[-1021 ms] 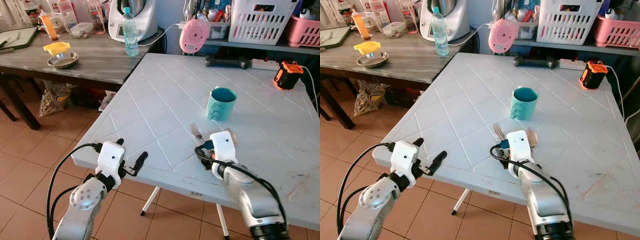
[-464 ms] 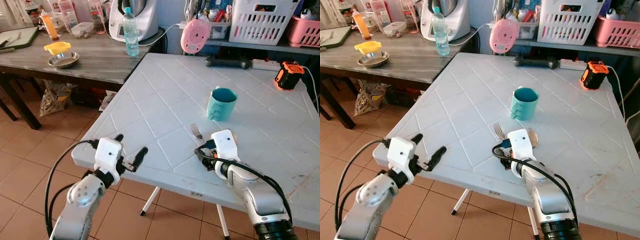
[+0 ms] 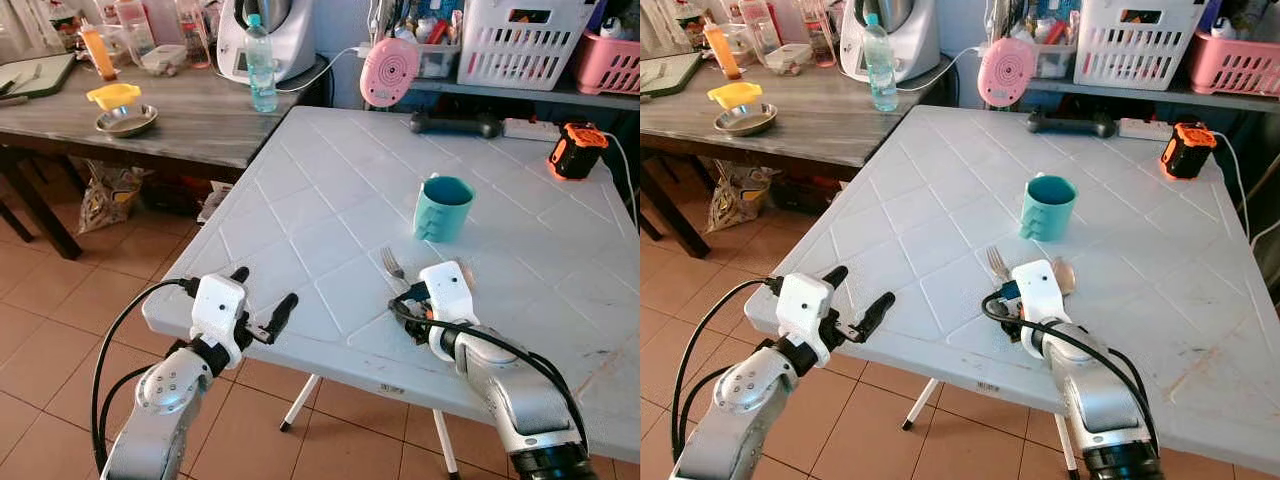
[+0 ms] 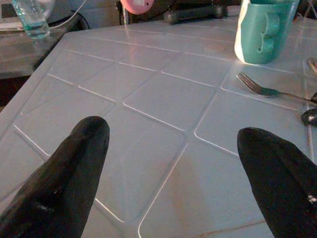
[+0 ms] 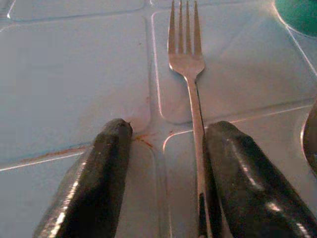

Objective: Setting the table

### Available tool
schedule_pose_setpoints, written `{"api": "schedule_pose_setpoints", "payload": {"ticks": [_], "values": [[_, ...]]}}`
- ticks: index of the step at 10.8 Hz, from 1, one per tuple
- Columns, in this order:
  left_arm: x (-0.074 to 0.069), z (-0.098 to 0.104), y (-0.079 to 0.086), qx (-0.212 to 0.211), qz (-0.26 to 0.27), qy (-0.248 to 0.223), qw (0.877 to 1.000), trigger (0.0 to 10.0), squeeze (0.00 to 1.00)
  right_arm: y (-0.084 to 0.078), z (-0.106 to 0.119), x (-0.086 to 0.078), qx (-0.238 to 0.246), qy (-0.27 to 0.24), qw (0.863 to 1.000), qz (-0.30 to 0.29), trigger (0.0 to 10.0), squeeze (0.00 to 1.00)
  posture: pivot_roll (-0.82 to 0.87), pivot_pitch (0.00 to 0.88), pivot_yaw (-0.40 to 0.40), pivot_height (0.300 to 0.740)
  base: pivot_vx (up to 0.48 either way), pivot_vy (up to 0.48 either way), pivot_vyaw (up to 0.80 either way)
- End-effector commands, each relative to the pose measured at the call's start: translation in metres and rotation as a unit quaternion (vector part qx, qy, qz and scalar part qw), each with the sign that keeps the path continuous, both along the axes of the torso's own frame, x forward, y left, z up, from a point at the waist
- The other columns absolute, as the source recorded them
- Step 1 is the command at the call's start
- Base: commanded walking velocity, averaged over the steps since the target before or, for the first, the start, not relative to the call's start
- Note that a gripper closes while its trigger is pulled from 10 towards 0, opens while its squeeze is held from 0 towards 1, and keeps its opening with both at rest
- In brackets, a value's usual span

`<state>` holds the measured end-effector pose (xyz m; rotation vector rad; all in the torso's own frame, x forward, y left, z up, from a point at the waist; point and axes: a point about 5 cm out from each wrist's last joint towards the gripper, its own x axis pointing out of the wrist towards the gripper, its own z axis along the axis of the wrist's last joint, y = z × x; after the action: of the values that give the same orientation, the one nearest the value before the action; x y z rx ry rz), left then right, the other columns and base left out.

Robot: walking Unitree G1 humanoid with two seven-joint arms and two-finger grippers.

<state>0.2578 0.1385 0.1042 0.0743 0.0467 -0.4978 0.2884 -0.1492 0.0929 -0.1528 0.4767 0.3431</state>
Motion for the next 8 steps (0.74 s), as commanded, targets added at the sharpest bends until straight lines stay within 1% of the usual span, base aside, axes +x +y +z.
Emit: {"api": "schedule_pose_setpoints", "payload": {"ticks": [1,3,5,8], "values": [[-0.002,0.002,0.000,0.003,-0.004,-0.003,1.000,10.0,0.00,0.002,-0.025,-0.015,-0.008,0.072,0.997,0.014,0.0,0.00,0.03,0.024,0.056,0.740,0.000,0.000,0.00],[-0.002,0.000,0.000,0.004,-0.006,0.001,1.000,10.0,0.00,0.002,-0.031,-0.020,-0.013,0.086,0.996,0.017,0.0,0.00,0.03,0.025,0.054,0.740,0.000,0.000,0.00],[-0.003,0.000,-0.001,0.004,-0.006,0.003,1.000,10.0,0.00,0.000,-0.032,-0.020,-0.013,0.086,0.996,0.011,0.0,0.00,0.03,0.026,0.055,0.740,0.000,0.000,0.00],[-0.003,-0.001,-0.002,0.004,-0.009,0.005,1.000,10.0,0.00,-0.008,-0.032,-0.017,-0.015,0.078,0.996,-0.033,0.0,0.00,0.03,0.025,0.058,0.740,0.000,0.000,0.00]]}}
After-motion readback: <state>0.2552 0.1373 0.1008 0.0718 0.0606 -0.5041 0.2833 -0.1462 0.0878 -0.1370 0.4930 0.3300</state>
